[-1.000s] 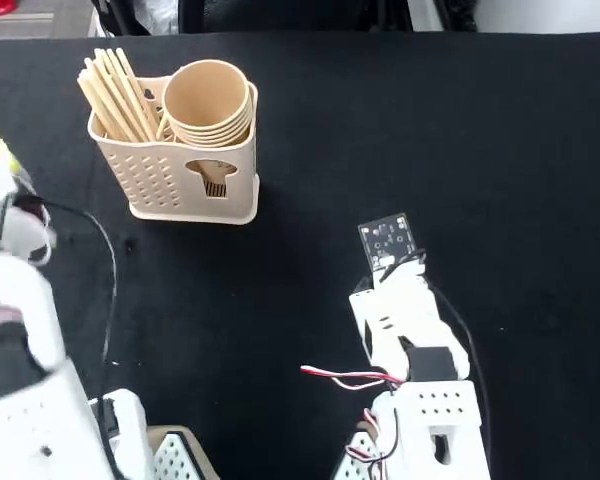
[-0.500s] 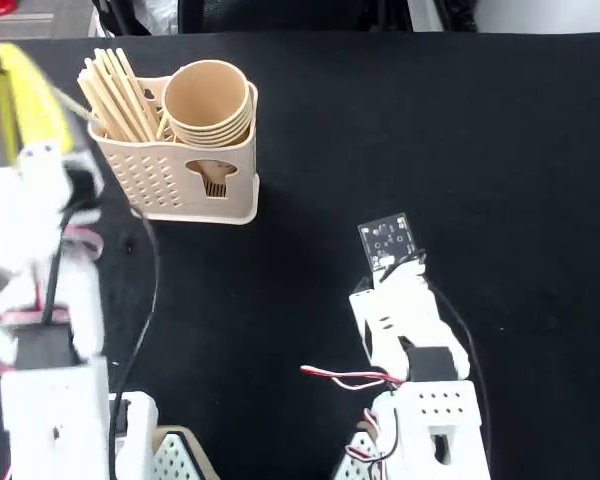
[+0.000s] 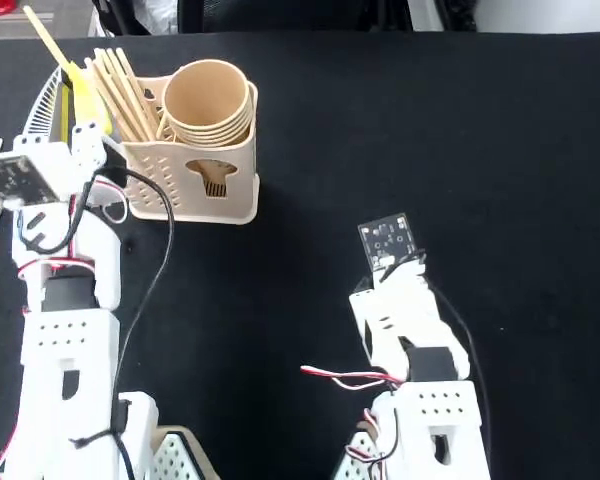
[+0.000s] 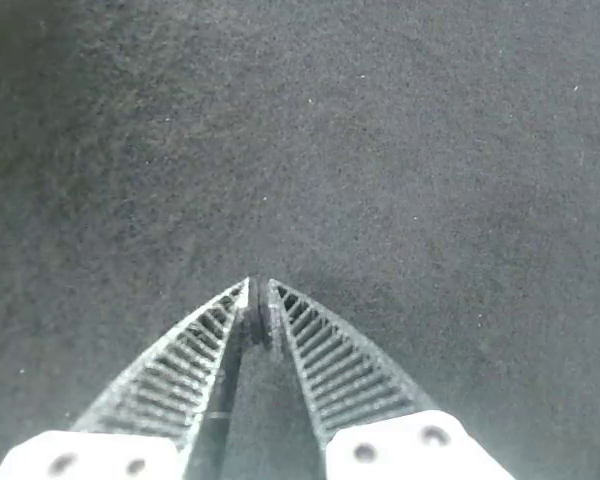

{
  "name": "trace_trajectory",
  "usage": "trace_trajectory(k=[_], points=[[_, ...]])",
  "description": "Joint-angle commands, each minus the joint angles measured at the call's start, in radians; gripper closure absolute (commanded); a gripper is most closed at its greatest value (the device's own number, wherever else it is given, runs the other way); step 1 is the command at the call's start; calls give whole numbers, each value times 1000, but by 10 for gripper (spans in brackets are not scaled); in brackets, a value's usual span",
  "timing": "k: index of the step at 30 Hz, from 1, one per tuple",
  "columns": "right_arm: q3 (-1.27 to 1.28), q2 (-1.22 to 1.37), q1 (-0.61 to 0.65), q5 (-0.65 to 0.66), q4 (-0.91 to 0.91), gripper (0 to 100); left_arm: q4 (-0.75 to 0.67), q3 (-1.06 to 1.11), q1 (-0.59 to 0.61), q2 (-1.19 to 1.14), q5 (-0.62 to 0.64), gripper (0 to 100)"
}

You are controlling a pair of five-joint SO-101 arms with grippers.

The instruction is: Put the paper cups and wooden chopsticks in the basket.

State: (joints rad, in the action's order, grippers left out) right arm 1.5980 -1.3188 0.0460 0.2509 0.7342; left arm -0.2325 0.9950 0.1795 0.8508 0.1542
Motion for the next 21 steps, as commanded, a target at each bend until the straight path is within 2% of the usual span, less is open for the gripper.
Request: trace_trajectory(k=[1,7,15,21], points=[[-44,-13,-6,2,-9,987,-14,-48,1,-34,15,970],[-44,-13,-6,2,-9,987,-14,-116,-5,-41,15,971],[-44,-13,-6,2,-9,987,-14,-357,-5,-21,11,972],[-44,-13,-5,2,-12,987,-23,-390,-4,-141,15,972]])
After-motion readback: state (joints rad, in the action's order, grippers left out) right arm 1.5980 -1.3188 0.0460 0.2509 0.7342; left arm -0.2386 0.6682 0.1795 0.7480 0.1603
